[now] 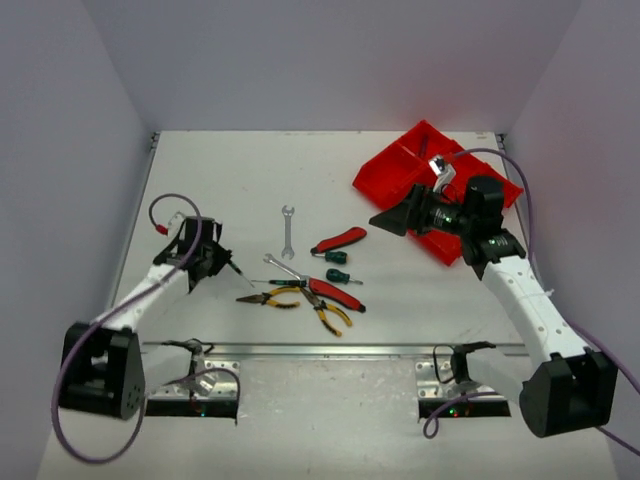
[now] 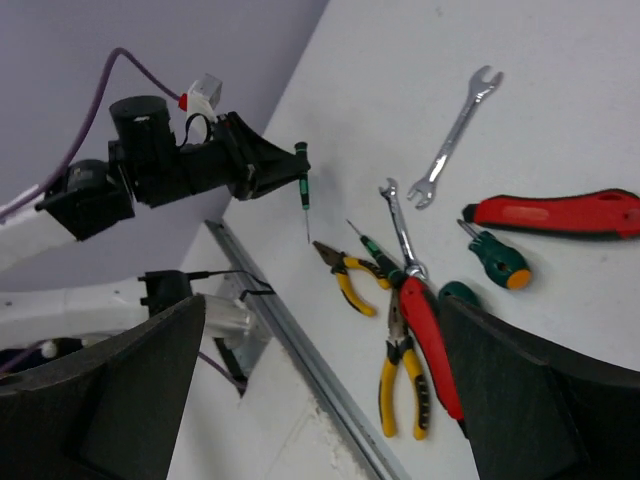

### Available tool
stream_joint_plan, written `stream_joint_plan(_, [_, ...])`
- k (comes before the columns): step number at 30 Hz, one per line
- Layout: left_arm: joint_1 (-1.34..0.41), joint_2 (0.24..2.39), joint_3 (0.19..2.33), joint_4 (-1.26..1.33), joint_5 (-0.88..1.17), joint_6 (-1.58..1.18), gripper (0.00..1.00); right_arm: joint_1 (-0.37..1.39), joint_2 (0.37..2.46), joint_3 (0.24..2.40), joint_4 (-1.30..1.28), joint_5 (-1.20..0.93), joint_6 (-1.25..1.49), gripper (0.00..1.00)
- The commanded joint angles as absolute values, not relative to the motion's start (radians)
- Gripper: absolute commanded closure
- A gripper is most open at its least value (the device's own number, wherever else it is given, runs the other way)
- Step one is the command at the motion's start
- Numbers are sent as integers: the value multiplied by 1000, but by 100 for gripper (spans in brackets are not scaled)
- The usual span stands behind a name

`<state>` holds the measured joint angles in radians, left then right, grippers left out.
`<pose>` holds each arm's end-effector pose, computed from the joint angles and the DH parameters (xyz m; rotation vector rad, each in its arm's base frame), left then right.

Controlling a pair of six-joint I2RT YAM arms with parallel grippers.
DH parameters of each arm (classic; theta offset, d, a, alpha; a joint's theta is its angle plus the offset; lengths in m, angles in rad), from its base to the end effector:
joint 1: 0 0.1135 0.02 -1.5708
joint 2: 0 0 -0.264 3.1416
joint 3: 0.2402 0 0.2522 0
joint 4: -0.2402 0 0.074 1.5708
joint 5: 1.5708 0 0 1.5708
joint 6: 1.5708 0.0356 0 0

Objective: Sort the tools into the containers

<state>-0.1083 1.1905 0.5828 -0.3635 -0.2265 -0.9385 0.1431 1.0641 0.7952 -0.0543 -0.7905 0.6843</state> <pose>0.2183 -0.0157 0.1783 -1.0928 2.2610 -0.1405 0.2319 0.0590 0.3056 -0.0423 2.0081 1.2914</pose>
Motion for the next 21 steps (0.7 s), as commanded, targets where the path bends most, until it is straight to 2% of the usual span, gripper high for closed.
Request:
stream_joint_plan(1, [-223,938,522,84,97,-720,100,212,1137,823,217,-924,843,1])
stream_joint_plan(4, [-357,937,514,287,275,-663,100,270,1154,839,229,-825,883,1])
stream_joint_plan(6, [-435,970,511,484,417,-642,100,310,1146,823,226,-677,924,3])
stream_joint_plan(9, [-571,1023,543,625,497,-575,100,388,1127,795,241,-518,970,7])
stream_joint_plan(16, [-630,1132,590,774,603,-577,100,466,1081,757,245,-372,990,31])
stream_joint_plan(19, [-633,1167,600,799,609,-589,100,476,1080,752,259,-396,990,48])
stream_joint_plan(21, [-633,1184,613,798,593,-593,100,486,1080,745,266,-422,992,50])
